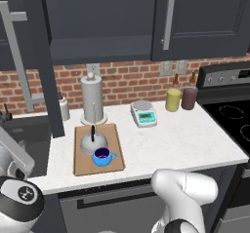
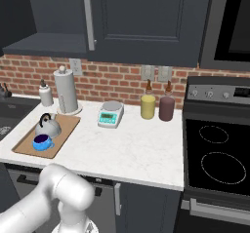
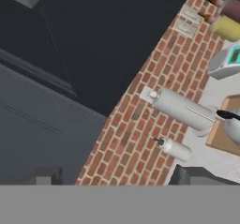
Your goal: Pick the kettle from the counter and place it on the tray. Then pick the mug from the cabinet and place it on the tray. Then close the cabinet doors.
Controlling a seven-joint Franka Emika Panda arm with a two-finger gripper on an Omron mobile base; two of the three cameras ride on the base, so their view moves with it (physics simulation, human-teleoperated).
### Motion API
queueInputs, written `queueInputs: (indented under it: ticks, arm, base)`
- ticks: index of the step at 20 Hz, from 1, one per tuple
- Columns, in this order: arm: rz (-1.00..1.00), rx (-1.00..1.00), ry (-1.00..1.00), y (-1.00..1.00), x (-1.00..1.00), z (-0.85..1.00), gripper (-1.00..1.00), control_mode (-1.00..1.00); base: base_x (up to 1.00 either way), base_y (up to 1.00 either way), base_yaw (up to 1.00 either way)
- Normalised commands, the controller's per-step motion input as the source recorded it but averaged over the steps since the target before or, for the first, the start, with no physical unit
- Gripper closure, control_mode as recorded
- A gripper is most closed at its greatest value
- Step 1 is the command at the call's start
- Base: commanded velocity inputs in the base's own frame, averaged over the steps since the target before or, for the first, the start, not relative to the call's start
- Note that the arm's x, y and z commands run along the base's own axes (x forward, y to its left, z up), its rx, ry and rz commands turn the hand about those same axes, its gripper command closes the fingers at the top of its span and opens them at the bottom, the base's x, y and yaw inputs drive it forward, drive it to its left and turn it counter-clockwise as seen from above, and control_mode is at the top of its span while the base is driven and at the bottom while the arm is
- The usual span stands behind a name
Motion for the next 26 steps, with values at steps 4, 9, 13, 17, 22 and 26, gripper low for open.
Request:
queueInputs:
  ticks: [4, 9, 13, 17, 22, 26]
  arm:
    - [-0.03, 0.05, 0.00, 0.02, 0.64, -0.01, -1.00, -1.00]
    - [-0.04, 0.05, -0.02, 0.03, 0.52, -0.03, -1.00, -1.00]
    - [-0.02, 0.05, -0.03, 0.03, 0.41, 0.00, -1.00, -1.00]
    - [-0.01, 0.05, -0.05, 0.04, 0.34, 0.00, -1.00, -1.00]
    - [-0.04, 0.07, -0.20, -0.01, 0.04, 0.07, -1.00, -1.00]
    - [-0.05, 0.10, -0.21, -0.24, 0.00, 0.34, -1.00, -1.00]
  base:
    - [0.00, 0.00, 0.00]
    - [0.00, 0.00, 0.00]
    - [0.00, 0.00, 0.00]
    - [0.00, 0.00, 0.00]
    - [0.00, 0.00, 0.00]
    - [0.00, 0.00, 0.00]
